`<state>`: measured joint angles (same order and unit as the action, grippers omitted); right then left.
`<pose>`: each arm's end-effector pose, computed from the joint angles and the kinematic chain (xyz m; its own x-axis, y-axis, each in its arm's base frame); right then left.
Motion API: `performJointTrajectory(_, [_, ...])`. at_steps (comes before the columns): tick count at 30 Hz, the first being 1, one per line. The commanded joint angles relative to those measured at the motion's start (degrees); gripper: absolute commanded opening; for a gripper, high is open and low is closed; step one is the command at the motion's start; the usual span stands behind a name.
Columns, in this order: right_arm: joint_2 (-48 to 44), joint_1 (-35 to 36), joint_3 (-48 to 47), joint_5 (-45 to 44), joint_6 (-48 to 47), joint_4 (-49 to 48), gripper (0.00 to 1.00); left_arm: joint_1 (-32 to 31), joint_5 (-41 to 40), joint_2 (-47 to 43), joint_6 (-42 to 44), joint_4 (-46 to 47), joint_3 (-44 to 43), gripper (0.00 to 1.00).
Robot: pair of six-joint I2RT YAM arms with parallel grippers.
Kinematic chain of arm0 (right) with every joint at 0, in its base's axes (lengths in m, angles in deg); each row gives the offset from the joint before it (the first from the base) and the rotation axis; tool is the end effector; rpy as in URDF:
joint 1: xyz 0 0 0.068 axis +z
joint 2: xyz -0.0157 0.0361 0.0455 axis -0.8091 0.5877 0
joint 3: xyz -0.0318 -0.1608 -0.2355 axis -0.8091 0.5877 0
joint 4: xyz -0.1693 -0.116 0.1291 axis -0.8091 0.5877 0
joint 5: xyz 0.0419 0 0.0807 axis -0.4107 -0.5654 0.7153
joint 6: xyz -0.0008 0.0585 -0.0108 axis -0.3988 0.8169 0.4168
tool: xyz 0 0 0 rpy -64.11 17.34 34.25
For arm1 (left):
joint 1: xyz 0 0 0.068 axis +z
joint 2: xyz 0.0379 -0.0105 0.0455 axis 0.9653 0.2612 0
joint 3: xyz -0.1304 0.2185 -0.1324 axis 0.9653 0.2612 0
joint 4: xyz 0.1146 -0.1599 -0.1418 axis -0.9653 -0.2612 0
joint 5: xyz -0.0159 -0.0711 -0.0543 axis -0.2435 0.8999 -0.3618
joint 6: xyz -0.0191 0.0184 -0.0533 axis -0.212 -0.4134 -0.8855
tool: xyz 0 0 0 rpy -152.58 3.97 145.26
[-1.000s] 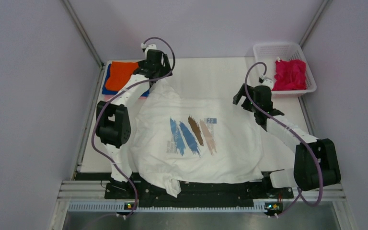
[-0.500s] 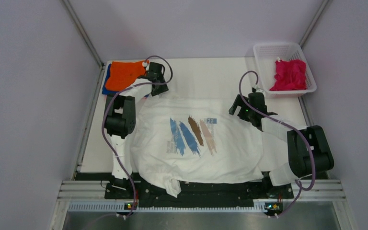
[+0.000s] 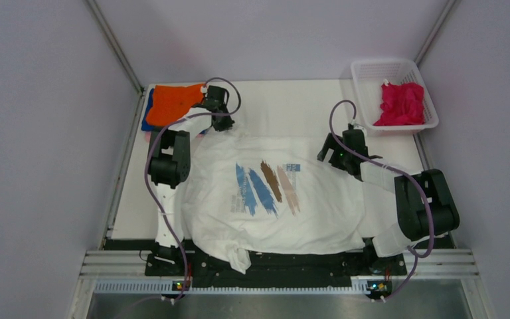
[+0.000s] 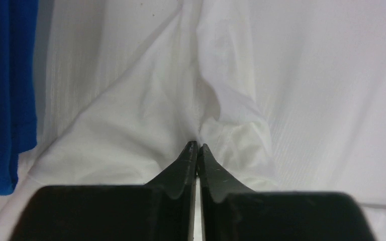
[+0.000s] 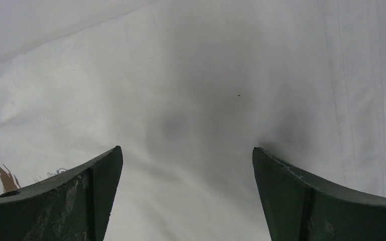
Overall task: Fold and stack the t-shirts
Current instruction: Flatten out the tshirt
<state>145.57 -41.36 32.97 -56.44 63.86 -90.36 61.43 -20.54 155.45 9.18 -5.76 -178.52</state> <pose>0.2844 0.0615 0.1863 -0.6723 0.3778 -0.6366 0.1940 0.9198 0.3410 0.4733 -0.1112 0.1855 -0.7494 -0.3867 -0.5374 -0.2458 0.9162 -0.3164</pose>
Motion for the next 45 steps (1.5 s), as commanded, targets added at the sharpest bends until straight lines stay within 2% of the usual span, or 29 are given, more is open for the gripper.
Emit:
performJointTrajectory(1, [1.22, 0.38, -2.60, -1.51, -0.33, 0.20, 0.99, 0.16, 4.18, -0.83, -0.41, 1.71, -2.29, 0.00])
performJointTrajectory(12, [1.14, 0.36, -2.89, -2.68, -0.75, 1.17, 0.99, 0.16, 7.32, -1.84, -4.48, 1.74, -6.02, 0.00])
performJointTrajectory(21, [0.61, 0.21, -3.24, -2.78, -0.96, 1.98, 0.99, -1.50, 6.37, 9.07, -12.31, 1.90, -21.93, 0.01])
performJointTrajectory(22, [0.57, 0.20, -3.18, -2.66, -0.78, 1.83, 0.99, -1.84, 6.67, 10.49, -13.34, 3.63, -23.67, 0.05])
performJointTrajectory(23, [0.56, 0.27, -3.22, -2.44, -0.83, 1.90, 0.99, -2.25, 7.11, 12.12, -14.30, 5.28, -25.83, 0.17])
performJointTrajectory(24, [0.49, 0.23, -3.30, -2.43, -0.99, 2.31, 0.99, -2.60, 8.01, 13.91, -14.70, 6.54, -29.02, 0.39])
performJointTrajectory(25, [0.25, 0.17, -3.51, -2.70, -1.23, 2.85, 0.99, -2.97, 8.91, 15.89, -14.44, 6.77, -32.51, 0.74])
performJointTrajectory(26, [-0.08, 0.19, -3.58, -3.21, -1.54, 3.27, 0.99, -3.21, 9.29, 17.62, -14.04, 5.98, -36.60, 0.95])
performJointTrajectory(29, [-2.15, -0.04, -3.14, -3.96, -1.59, 3.29, 0.99, -3.37, 8.56, 17.94, -12.38, 4.85, -40.42, 0.99])
performJointTrajectory(32, [-3.79, -0.01, -3.10, -3.58, -1.67, 3.34, 0.99, -3.43, 5.80, 12.40, -8.68, 4.72, -36.02, 0.99])
performJointTrajectory(35, [-5.50, -0.02, -3.51, -3.91, -1.67, 3.34, 0.99, -3.52, 3.14, 4.01, -4.53, 3.70, -27.28, 0.99])
performJointTrajectory(39, [-7.54, -0.13, -4.10, -5.19, -1.96, 6.04, 0.99, -3.84, -2.42, -9.74, -0.66, 1.08, -10.41, 0.99])
performJointTrajectory(42, [-8.09, -0.12, -3.70, -5.91, -1.79, 6.47, 0.99, -4.81, -2.49, -18.12, 1.08, 0.32, 5.11, 0.99])
performJointTrajectory(45, [-7.44, -0.15, -4.01, -4.67, -1.69, 7.22, 0.99, -5.74, -0.77, -23.52, 1.69, 0.46, 16.17, 0.99])
